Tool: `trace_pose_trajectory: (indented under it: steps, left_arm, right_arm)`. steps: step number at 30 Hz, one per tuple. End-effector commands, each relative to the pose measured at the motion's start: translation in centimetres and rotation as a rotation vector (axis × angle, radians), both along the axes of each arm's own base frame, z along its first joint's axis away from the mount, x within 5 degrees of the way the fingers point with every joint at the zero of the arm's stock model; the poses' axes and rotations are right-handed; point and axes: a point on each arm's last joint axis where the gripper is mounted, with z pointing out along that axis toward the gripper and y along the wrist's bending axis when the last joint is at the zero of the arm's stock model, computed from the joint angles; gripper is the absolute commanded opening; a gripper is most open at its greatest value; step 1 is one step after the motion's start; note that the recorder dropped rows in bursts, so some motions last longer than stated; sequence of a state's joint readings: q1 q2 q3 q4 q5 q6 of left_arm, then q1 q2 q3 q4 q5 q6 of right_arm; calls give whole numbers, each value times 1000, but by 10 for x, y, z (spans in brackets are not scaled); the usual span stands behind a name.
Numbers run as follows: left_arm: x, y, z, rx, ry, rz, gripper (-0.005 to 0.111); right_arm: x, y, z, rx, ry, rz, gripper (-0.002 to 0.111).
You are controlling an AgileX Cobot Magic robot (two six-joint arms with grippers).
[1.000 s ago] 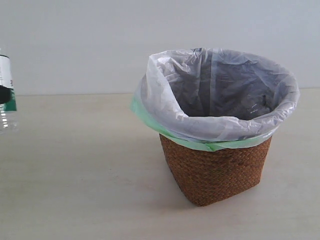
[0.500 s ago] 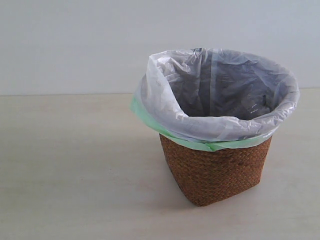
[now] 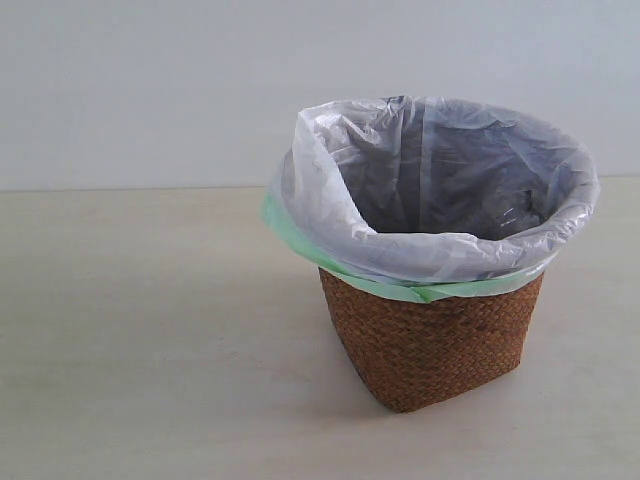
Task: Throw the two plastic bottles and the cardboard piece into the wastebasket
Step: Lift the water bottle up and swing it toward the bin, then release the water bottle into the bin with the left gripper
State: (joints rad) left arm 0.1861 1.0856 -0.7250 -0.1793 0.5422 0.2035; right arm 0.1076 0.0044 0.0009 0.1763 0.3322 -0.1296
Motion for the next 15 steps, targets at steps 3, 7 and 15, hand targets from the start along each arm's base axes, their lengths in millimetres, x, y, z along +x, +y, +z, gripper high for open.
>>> trace_pose_trajectory:
  steps: [3,7,15]
  left_arm:
    - [-1,0,-11,-13,83,-3,4]
    - [12,-7,-27,-153,154,-18,4]
    - [72,-115,55,-968,-194,-773,28]
  right_arm:
    - [0,-1,1,-8,-13,-6,0]
    - [0,-1,1,-8,-13,-6,0]
    - [0,-1,1,-8,-13,-6,0]
